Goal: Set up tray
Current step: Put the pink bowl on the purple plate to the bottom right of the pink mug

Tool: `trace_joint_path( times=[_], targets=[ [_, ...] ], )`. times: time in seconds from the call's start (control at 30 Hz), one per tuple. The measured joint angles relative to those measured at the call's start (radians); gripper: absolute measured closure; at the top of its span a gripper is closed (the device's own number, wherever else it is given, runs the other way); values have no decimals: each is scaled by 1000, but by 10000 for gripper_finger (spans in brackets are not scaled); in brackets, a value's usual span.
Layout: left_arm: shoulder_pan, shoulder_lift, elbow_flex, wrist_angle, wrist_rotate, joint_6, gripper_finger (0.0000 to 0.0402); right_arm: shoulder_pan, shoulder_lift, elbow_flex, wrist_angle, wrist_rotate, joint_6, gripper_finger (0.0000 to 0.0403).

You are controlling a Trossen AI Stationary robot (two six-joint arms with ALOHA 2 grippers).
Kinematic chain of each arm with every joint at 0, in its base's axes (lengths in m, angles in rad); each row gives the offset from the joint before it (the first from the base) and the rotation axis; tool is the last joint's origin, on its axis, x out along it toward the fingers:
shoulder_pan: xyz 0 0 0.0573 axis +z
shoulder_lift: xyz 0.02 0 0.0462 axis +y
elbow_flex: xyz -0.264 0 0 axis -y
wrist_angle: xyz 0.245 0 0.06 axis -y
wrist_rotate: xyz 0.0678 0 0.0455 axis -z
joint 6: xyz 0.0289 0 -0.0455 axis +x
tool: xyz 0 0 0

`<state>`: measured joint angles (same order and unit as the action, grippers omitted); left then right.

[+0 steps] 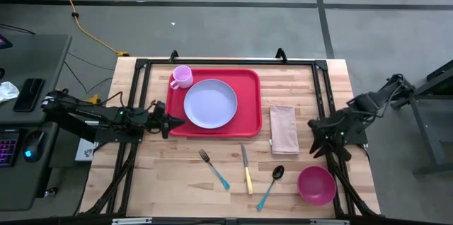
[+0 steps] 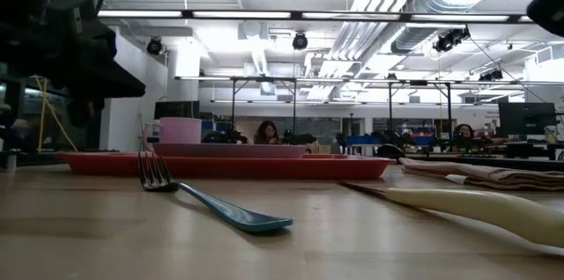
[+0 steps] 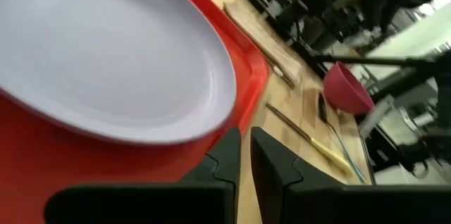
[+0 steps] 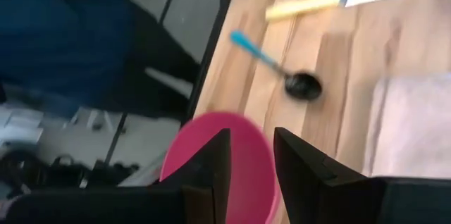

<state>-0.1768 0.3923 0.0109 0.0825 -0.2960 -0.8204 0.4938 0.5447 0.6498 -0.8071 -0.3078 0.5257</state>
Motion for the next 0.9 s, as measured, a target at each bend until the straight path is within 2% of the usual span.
trace_joint_path(
  times=[0.2, 0.5, 0.9],
  targets=[
    [0, 0, 0, -5, 44, 1, 337, 0, 104, 0, -60, -77, -6, 316],
    [0, 0, -1, -22, 46, 4, 337, 1, 269, 1, -73, -169, -9, 316],
    [0, 0, -1, -32, 46, 22, 337, 82, 408, 1, -73, -128, 52, 316]
  ],
)
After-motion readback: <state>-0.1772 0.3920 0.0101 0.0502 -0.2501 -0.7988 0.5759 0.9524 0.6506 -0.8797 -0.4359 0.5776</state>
